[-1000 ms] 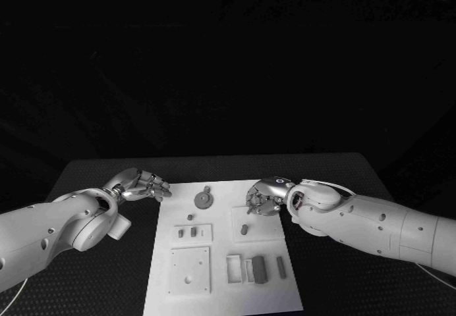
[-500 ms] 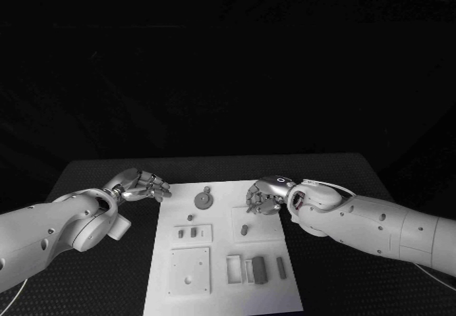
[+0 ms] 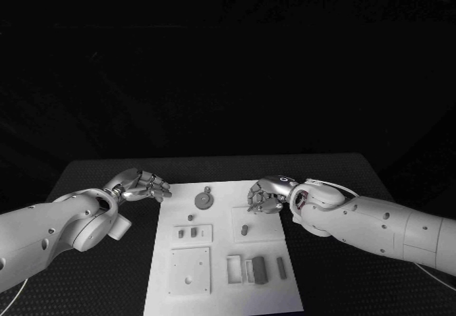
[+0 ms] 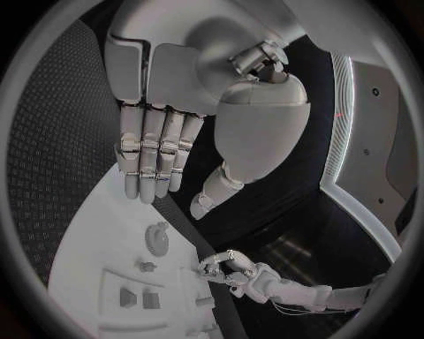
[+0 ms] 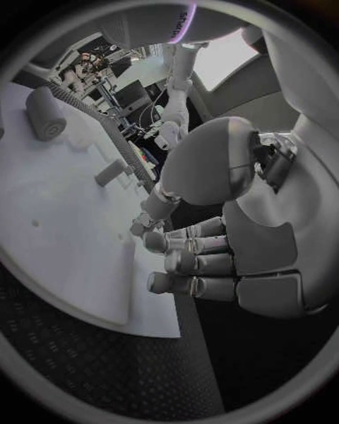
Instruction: Assemble the parts on the task board
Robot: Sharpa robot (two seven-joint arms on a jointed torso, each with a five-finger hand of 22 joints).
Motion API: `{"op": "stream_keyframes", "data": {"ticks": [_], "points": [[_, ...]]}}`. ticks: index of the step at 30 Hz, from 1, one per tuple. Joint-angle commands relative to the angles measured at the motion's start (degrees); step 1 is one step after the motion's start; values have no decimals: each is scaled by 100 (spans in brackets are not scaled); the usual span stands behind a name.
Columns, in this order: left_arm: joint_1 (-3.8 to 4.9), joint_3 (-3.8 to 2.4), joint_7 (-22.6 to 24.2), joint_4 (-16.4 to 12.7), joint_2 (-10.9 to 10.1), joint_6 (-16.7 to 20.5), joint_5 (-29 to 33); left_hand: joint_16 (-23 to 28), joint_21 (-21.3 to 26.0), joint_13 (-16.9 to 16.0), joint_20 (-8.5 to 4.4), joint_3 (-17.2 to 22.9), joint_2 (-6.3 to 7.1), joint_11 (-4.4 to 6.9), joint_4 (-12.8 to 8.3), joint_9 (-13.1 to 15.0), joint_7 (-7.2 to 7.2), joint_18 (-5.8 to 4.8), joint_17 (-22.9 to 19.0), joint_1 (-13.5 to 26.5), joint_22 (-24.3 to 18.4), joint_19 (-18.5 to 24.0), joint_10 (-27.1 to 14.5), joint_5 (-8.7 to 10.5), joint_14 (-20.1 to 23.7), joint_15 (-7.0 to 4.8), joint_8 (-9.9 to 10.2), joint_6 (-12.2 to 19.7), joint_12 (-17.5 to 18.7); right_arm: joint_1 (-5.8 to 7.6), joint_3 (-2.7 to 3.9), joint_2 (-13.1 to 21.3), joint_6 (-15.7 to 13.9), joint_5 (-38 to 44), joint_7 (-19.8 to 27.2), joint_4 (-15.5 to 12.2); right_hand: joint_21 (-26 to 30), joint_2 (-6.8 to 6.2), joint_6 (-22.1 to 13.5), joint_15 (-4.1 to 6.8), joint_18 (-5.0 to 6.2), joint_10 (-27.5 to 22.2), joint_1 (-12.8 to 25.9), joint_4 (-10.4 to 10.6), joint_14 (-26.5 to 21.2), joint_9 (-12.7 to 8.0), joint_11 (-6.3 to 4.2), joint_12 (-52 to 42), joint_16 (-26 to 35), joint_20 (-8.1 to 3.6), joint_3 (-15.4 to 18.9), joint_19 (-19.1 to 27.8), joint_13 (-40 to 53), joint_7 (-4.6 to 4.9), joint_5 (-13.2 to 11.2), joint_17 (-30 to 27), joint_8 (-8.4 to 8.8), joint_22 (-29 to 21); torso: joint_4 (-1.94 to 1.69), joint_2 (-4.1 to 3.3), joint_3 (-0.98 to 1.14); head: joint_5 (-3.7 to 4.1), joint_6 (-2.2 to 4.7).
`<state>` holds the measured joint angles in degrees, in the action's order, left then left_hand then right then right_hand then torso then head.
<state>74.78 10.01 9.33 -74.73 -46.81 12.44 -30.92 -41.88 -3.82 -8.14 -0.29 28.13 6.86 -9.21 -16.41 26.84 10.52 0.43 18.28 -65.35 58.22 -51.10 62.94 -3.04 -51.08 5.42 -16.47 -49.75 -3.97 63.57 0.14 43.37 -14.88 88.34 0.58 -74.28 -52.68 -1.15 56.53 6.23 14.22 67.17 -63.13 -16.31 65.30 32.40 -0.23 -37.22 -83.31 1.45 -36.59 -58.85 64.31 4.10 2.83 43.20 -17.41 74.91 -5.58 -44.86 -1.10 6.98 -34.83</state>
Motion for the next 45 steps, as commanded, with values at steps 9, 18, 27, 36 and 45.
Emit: {"op": "stream_keyframes", "data": {"ticks": [9,18,27,36,45], "points": [[6,-3,32,-12,5,-45,37,33,-12,15,16,-41,19,11,-5,-9,0,34,14,-41,-11,-39,-43,14,-38,6,0,58,1,16,135,133,55,-302,107,-354,-35,-1,272,70,78,61,73,-20,12,100,-70,-53,-61,-36,47,-7,9,123,-4,-3,-111,102,5,0,-2,-8,-1],[6,-3,33,-25,2,-49,39,37,-11,18,16,-42,21,10,-4,-9,2,33,18,-39,-14,-38,-46,14,-38,7,0,61,1,23,215,174,5,-299,98,-601,-64,-45,299,95,78,105,127,-8,43,177,-97,-91,-119,-48,80,-48,26,94,-4,17,-161,106,3,2,-3,-15,5],[5,-3,-235,-79,32,-274,138,53,-21,1,11,-89,-23,46,39,-6,-8,32,63,97,-25,-61,45,14,-61,2,-25,35,-54,23,243,134,-300,-304,70,-721,-72,-46,296,102,78,113,139,-1,48,199,-103,-99,-133,-53,80,-60,30,88,-4,21,-169,105,-3,3,-4,-28,27],[7,-1,-810,-215,229,-681,818,50,-28,-57,-53,-698,-164,154,317,-8,-46,78,197,1193,-75,-168,249,22,-167,-68,-62,4,-146,24,275,67,-425,-370,76,-863,-76,-37,291,108,78,116,129,-6,51,212,-108,-101,-140,-60,66,-69,30,85,-3,23,-172,104,1,2,-7,-80,61],[8,4,-1078,-268,526,-865,1126,95,-10,-73,-68,-879,-292,170,307,-18,-64,87,264,1492,-142,-198,274,21,-177,-81,-76,-16,-140,43,347,17,-514,-532,91,-1082,-78,-30,286,110,78,116,125,-9,51,220,-108,-101,-143,-65,59,-73,29,85,-3,23,-172,103,4,3,-4,-163,116]]}}
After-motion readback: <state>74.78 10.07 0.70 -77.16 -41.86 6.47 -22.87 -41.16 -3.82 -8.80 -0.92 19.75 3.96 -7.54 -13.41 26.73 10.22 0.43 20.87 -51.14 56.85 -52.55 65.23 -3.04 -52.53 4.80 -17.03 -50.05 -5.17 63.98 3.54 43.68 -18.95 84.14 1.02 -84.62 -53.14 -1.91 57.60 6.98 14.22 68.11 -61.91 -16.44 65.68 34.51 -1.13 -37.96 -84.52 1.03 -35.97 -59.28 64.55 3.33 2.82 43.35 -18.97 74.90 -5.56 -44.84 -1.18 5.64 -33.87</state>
